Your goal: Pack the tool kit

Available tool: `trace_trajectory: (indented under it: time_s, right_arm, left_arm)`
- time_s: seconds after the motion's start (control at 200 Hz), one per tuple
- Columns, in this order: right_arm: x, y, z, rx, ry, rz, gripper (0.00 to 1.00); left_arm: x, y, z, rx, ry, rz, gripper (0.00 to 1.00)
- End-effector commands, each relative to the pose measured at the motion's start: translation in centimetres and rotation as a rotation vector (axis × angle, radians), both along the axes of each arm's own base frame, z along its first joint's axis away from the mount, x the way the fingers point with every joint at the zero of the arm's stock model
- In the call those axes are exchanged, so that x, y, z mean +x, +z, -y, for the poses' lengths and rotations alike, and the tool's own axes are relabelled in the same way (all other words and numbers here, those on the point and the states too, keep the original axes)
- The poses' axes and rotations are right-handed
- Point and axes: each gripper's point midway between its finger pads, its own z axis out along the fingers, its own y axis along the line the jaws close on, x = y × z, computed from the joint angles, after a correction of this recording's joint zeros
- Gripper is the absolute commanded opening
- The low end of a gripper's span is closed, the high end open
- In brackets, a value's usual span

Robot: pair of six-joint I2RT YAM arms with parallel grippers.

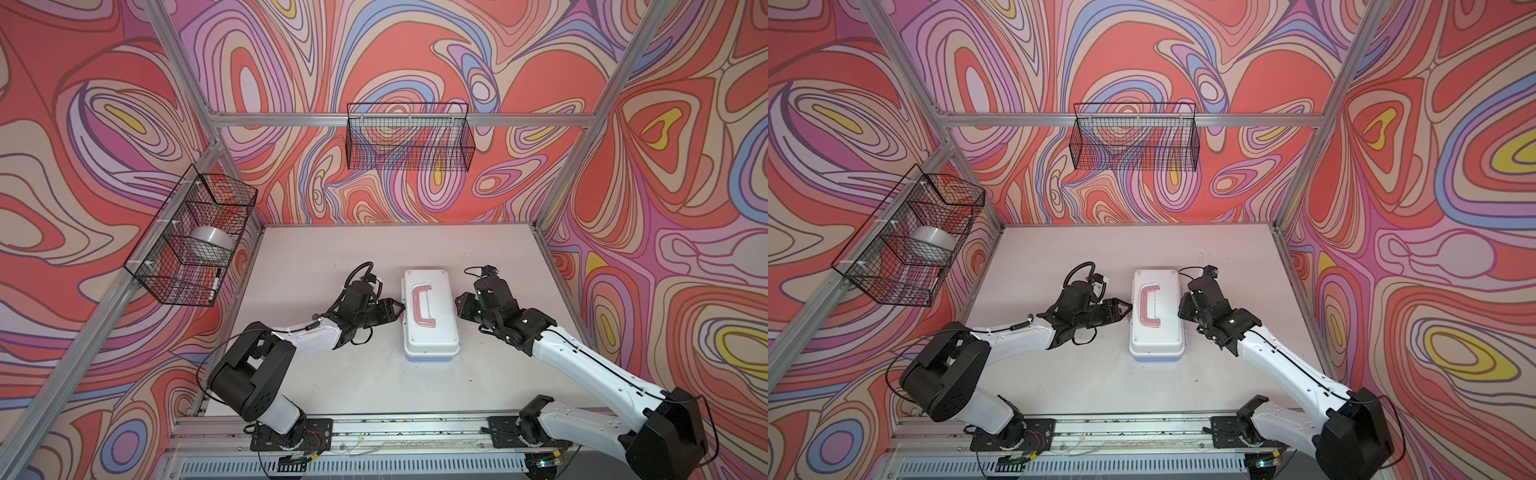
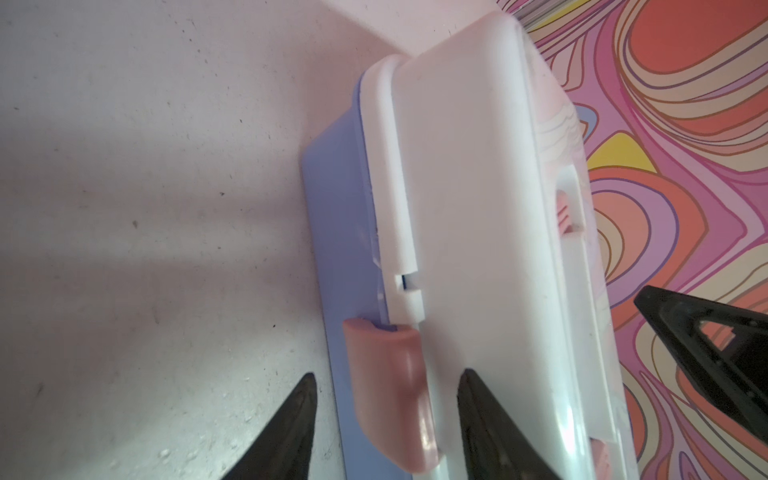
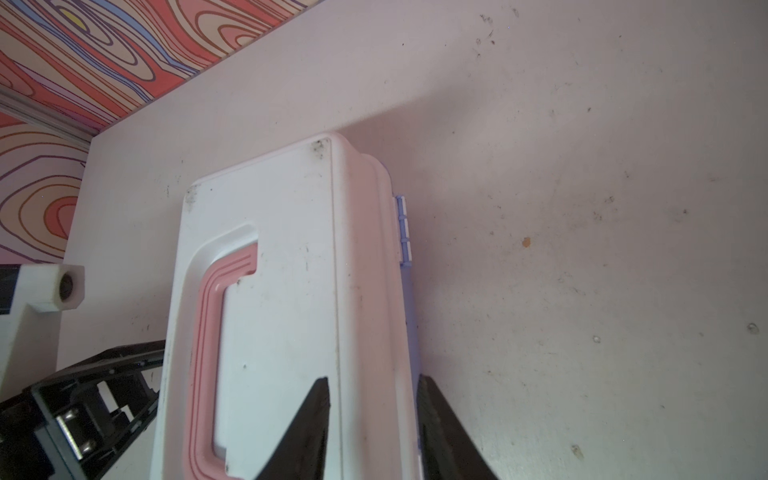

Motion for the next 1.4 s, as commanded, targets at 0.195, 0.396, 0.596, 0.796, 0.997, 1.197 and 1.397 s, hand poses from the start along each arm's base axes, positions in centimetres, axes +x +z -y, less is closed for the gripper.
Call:
trace_trajectory:
  time_s: [0.195, 0.396, 0.596, 0.796, 0.997, 1.197, 1.397]
  right_arm:
    - [-0.2, -0.7, 0.1, 0.002, -0.004, -0.009, 0.37]
    - [-0.2, -0.7, 0.2, 0.000, -0.005, -0.010, 0.36]
    - [-0.1, -0.6, 0.1, 0.004, -0.005, -0.007, 0.35]
    - [-0.2, -0.9, 0.1, -0.006, 0.001, -0.016, 0.35]
    - [-0.3, -1.3, 0.1, -0.002, 0.002, -0.023, 0.34]
    - [-0.4, -1.5, 0.1, -0.005, 0.001, -0.028, 0.34]
    - [-0.4, -2.0, 0.0, -0.009, 0.005, -0.041, 0.34]
  left_arm:
    - [0.2, -1.2, -0.2, 0.045, 0.012, -0.010, 0.49]
    - [0.1, -1.0, -1.1, 0.081, 0.035, 0.007, 0.49]
    - [0.0, -1.1, -1.4, 0.095, 0.039, 0.009, 0.48]
    - [0.2, -0.7, -0.7, 0.057, 0.021, 0.017, 0.41]
    - [0.5, -0.6, 0.6, -0.001, -0.008, 0.002, 0.29]
    - [0.6, -0.9, 0.8, 0.002, -0.009, -0.019, 0.23]
    - [0.4, -1.3, 0.9, 0.007, -0.016, -0.038, 0.16]
